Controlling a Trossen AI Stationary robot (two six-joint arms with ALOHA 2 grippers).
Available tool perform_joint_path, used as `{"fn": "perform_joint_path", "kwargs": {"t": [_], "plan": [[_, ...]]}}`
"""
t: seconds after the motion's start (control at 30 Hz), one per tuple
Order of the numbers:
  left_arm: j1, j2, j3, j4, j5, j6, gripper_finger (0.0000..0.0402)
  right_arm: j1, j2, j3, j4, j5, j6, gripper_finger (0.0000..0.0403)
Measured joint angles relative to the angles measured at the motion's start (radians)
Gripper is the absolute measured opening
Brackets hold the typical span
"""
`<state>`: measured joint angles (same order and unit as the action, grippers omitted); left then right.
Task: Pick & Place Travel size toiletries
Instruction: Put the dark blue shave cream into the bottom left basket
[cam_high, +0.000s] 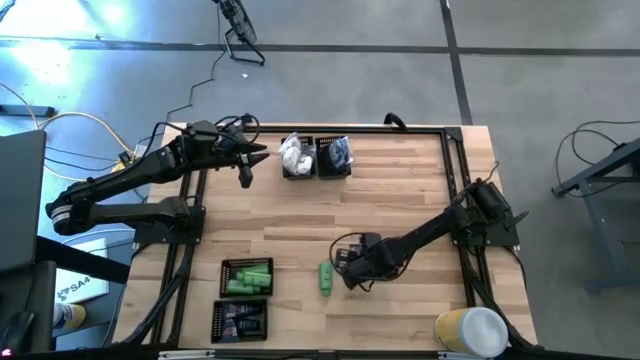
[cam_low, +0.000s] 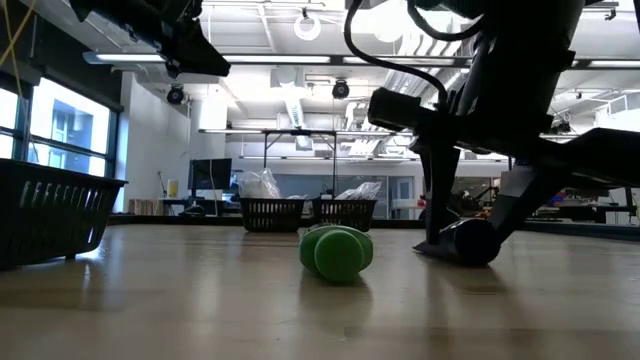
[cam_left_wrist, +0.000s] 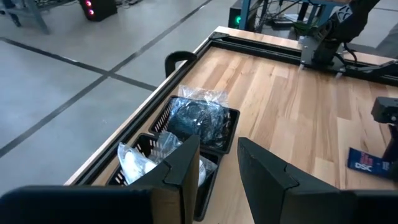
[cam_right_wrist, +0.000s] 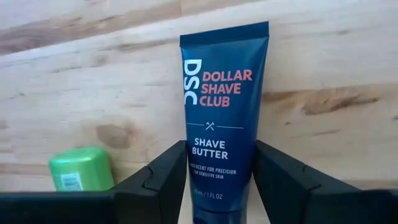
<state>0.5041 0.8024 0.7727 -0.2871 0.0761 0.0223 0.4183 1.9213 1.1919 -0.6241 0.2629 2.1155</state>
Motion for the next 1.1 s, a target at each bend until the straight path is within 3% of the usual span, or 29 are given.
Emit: {"fn": "perform_joint_path", "kwargs": {"t": [0.53, 0.87, 1.1], "plan": [[0.0, 0.0, 0.0, 0.0, 0.0, -0.001, 0.0108, -0.023, -0.003, -0.002, -0.089, 0.049, -0.052, 0.0167], [0.0, 0.0, 0.0, 0.0, 0.001, -0.001, 0.0108, -0.033, -0.115, -0.004, -0.249, 0.051, -0.072, 0.0167], [0.0, 0.0, 0.0, 0.0, 0.001, -0.001, 0.0108, -0.042, -0.144, -0.003, -0.24, -0.013, -0.226, 0.0167]]}}
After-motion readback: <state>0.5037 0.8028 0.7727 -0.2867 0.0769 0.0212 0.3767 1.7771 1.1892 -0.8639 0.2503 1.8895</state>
